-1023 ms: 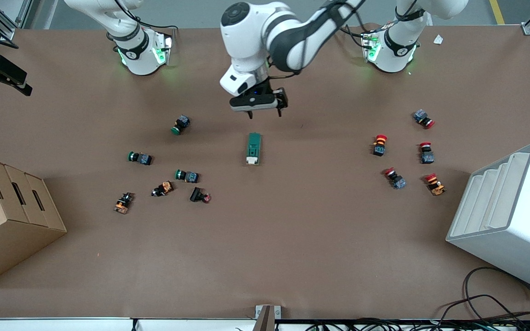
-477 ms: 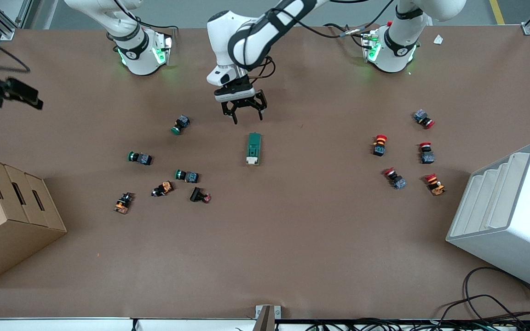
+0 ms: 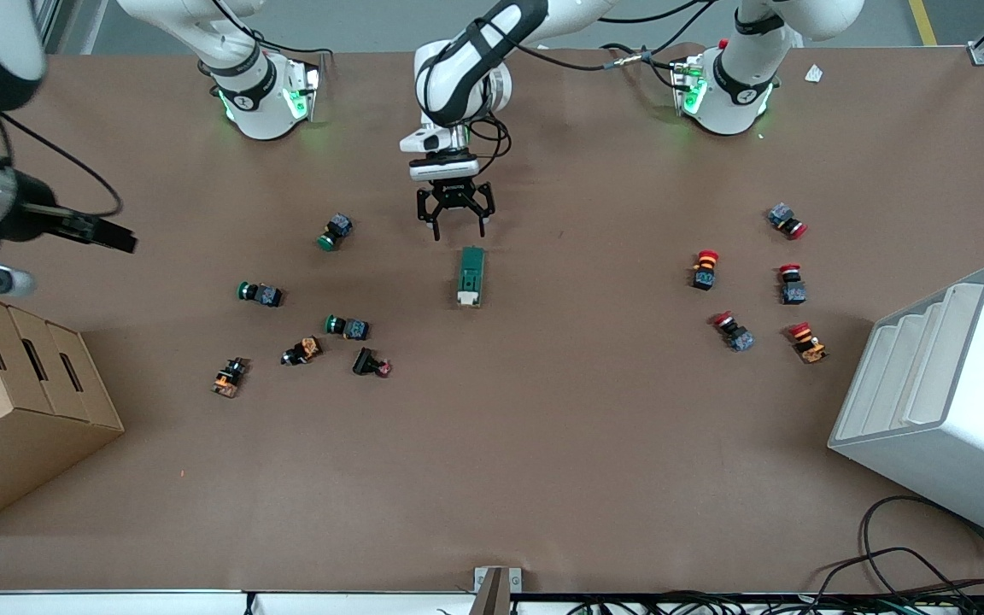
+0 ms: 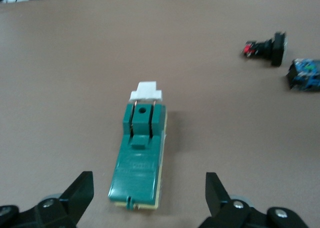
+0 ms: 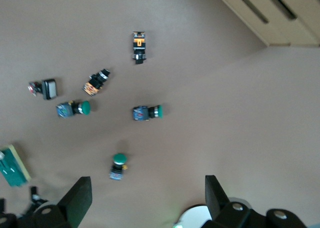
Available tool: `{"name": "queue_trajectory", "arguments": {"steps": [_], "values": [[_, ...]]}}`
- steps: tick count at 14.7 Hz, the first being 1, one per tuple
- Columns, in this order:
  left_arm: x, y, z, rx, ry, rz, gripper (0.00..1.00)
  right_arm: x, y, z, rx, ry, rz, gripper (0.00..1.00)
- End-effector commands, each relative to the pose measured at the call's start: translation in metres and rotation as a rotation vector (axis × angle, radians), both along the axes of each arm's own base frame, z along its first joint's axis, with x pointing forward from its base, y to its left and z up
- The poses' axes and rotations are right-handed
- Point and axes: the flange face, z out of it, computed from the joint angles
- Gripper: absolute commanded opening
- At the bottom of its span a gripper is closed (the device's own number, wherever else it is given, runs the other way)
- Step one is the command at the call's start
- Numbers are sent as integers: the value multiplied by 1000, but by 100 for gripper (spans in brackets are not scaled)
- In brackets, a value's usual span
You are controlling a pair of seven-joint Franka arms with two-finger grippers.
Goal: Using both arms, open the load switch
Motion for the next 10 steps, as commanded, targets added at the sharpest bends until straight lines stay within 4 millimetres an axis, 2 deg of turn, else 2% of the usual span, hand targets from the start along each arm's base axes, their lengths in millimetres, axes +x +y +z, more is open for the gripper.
{"name": "queue_trajectory", "arguments": {"steps": [1,3,5,8,10], "values": [[-3,11,-25,-83,-84,-45,99,8,54,-24,-28,10,-146,100],[-7,20,-38,-92,-108,-57,99,12,103,-48,-48,20,-292,100],[-7,30,-45,-60,-139,-62,99,18,139,-73,-36,31,-417,100],[-2,32,-46,-83,-168,-46,100,22,188,-103,-10,38,-565,100],[2,35,-55,-92,-199,-69,100,23,220,-127,-12,38,-660,100]]}}
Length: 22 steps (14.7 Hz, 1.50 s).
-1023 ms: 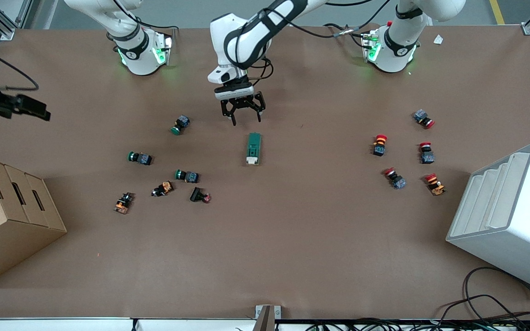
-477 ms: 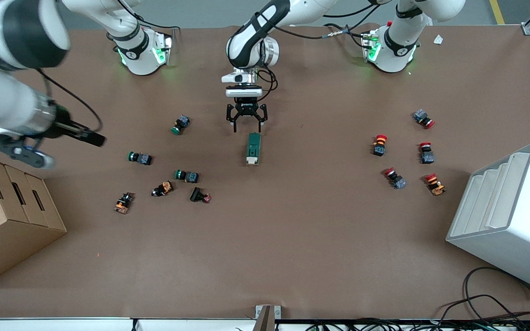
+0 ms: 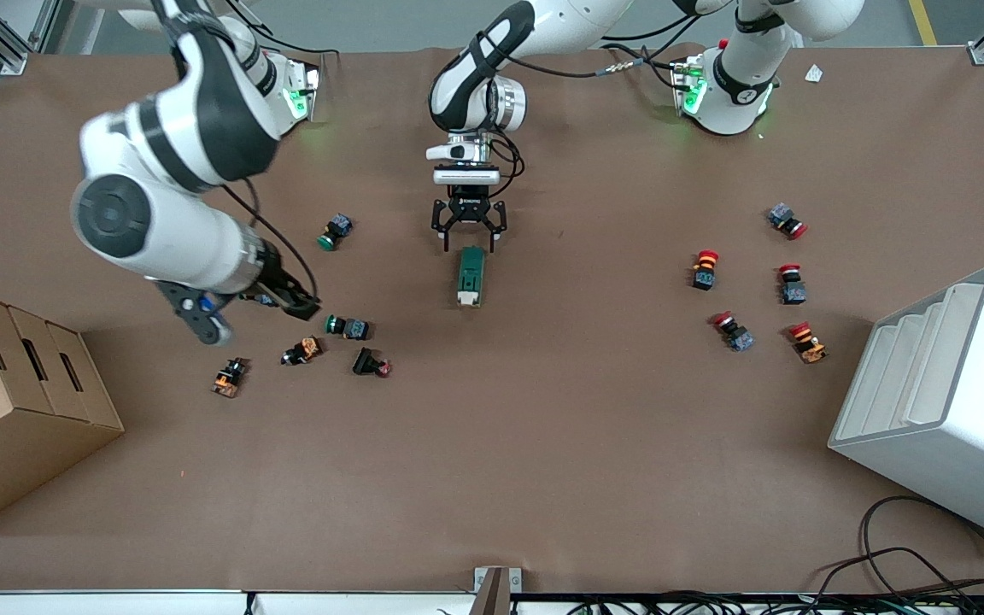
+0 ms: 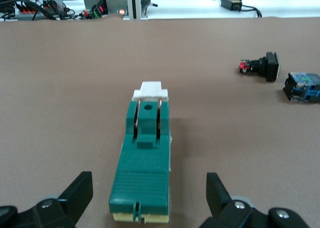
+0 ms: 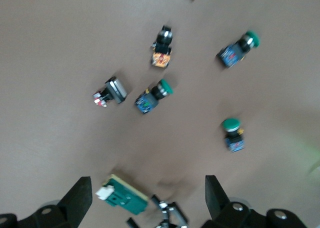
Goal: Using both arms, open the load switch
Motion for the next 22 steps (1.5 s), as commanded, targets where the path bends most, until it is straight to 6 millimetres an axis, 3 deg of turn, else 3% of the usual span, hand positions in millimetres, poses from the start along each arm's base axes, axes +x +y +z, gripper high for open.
{"name": "queue_trajectory", "arguments": {"steps": [1,6,14,17,20,22], "values": [[5,6,-12,-20,-43,-20,100,0,40,-27,-2,12,-149,100],[7,9,-24,-3,-55,-9,100,-19,106,-71,-42,51,-325,100],[10,5,-43,-22,-91,-29,100,-58,189,-149,-115,54,-457,100],[16,6,-49,-48,-154,-27,100,-70,209,-187,-138,51,-457,100],[14,11,-58,-53,-179,-4,100,-80,217,-201,-158,54,-449,100],[-2,12,-73,-84,-189,-1,100,-85,221,-210,-167,60,-441,100]]}}
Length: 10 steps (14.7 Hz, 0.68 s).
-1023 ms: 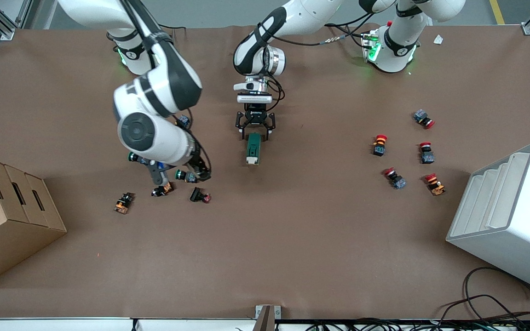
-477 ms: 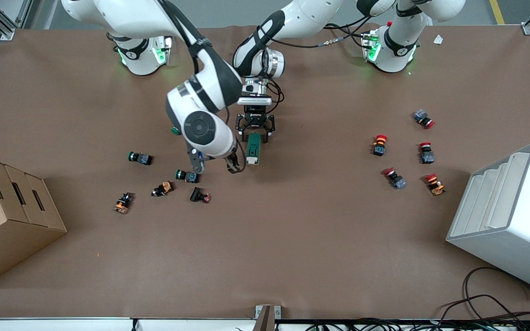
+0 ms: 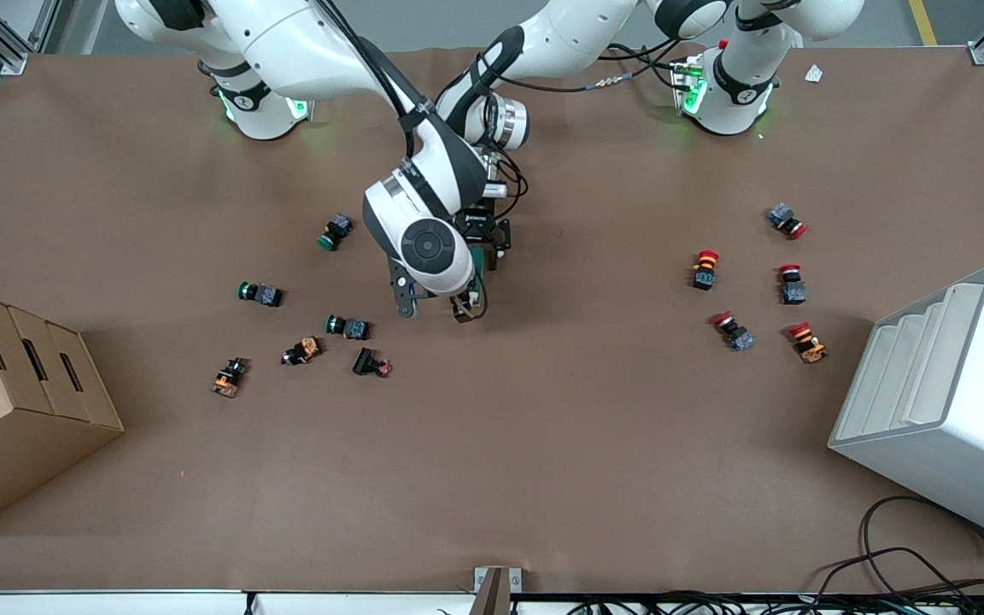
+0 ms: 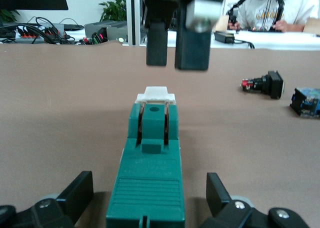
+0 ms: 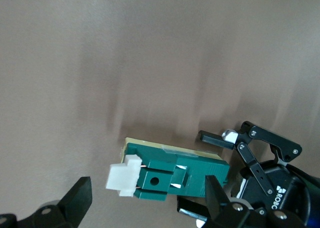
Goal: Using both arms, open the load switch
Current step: 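Press the white lever down with the left gripper while the right gripper holds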
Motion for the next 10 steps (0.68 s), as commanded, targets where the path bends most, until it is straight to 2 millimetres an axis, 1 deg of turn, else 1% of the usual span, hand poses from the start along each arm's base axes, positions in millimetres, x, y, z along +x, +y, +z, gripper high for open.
{"name": "queue_trajectory", "arguments": {"steps": [1,4,6,8,10], "values": [[-13,3,-26,-23,-24,7,100,-5,7,-3,-2,-1,-12,100],[-18,5,-30,-13,-25,-2,100,-8,8,-12,-12,6,-8,100],[-19,6,-36,-1,-28,-20,100,-5,6,-17,-11,-1,-11,100],[-20,7,-40,12,-28,-28,100,-6,6,-26,-20,6,-9,100],[-21,8,-42,42,-29,-37,100,-5,5,-29,-19,3,-11,100]]}}
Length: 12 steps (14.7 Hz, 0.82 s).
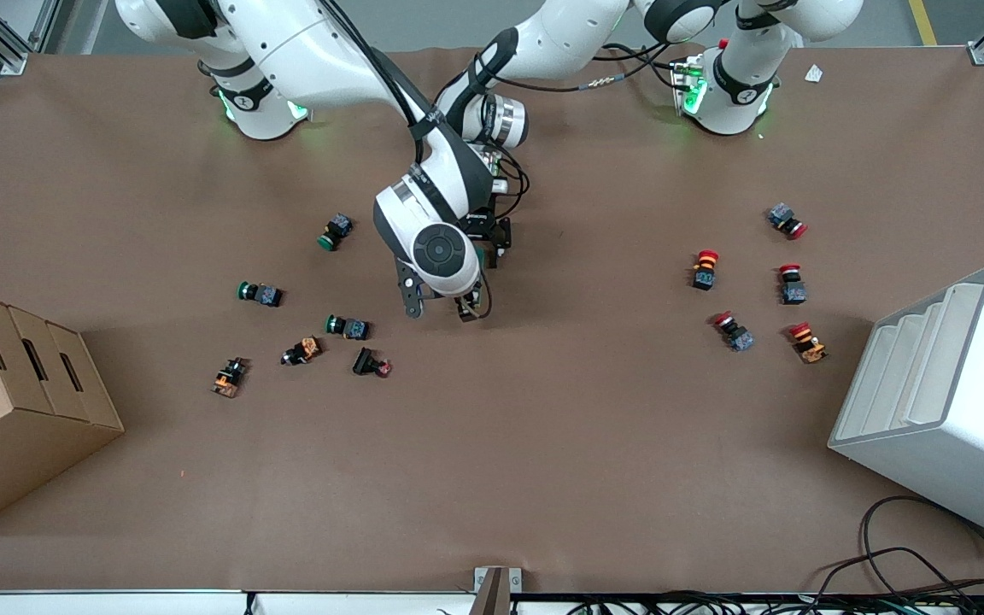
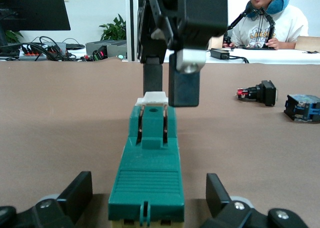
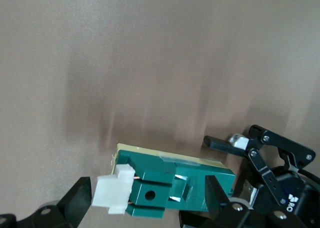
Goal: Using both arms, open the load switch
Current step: 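Press the white lever down with the left gripper while the right gripper holds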
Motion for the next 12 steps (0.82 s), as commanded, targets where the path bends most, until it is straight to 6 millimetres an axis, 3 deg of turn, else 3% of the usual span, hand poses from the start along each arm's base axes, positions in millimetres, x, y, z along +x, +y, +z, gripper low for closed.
{"name": "queue_trajectory", "arguments": {"steps": [1,12], "values": [[-12,7,-30,31,47,-21,100,0,2,-5,-3,-4,-14,100],[-12,7,-33,49,47,-25,100,-9,11,16,-37,76,19,100]]}}
